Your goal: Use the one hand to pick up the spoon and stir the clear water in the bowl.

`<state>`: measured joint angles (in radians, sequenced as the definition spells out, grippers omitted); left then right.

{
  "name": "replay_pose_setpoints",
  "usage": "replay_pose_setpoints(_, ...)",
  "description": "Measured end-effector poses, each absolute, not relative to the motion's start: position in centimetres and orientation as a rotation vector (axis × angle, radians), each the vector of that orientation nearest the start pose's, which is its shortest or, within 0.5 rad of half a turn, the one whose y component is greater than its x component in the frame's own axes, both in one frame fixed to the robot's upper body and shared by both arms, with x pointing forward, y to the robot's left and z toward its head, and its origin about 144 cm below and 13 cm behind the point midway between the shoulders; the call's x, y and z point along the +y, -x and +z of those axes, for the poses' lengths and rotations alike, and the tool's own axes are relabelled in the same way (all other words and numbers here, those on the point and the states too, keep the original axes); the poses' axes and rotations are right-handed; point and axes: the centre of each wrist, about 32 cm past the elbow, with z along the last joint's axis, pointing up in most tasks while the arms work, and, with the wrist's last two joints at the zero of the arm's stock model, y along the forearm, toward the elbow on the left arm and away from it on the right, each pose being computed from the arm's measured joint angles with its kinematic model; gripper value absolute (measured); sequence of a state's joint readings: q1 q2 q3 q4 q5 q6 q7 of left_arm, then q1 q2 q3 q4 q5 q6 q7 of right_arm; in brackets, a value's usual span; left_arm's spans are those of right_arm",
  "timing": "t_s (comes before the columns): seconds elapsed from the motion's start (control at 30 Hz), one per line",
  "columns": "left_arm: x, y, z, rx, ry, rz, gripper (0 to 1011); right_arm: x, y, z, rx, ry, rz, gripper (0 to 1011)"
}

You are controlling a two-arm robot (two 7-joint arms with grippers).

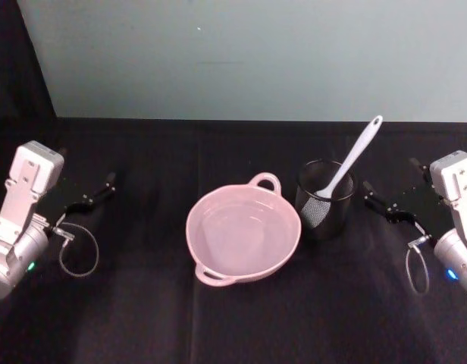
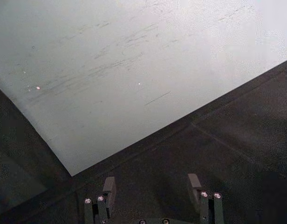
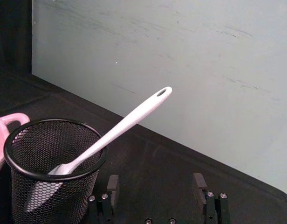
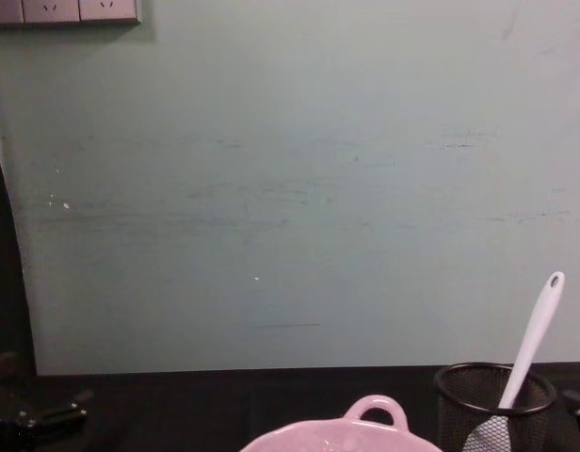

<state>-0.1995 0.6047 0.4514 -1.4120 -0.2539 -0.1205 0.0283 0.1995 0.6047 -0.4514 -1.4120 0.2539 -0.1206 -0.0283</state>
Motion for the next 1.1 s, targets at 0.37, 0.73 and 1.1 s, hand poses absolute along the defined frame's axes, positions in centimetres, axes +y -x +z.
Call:
replay_pose_setpoints(0.37, 31.0, -48.9, 114.0, -0.285, -0.304, 1.248, 1011, -31.8, -46.5, 114.5, -0.287, 0.305, -1.280, 1003)
replay_pose_setpoints(0.73, 31.0, -48.9, 114.0, -0.285, -0.304, 1.248, 1011, -31.8, -44.6, 115.6, -0.133, 0.179, -1.298, 1003)
replay_pose_setpoints(1.1, 31.0, -48.9, 114.0, -0.285, -0.305, 1.248, 1011, -31.9, -47.7, 116.7, 0.178, -0.066, -1.195, 1003)
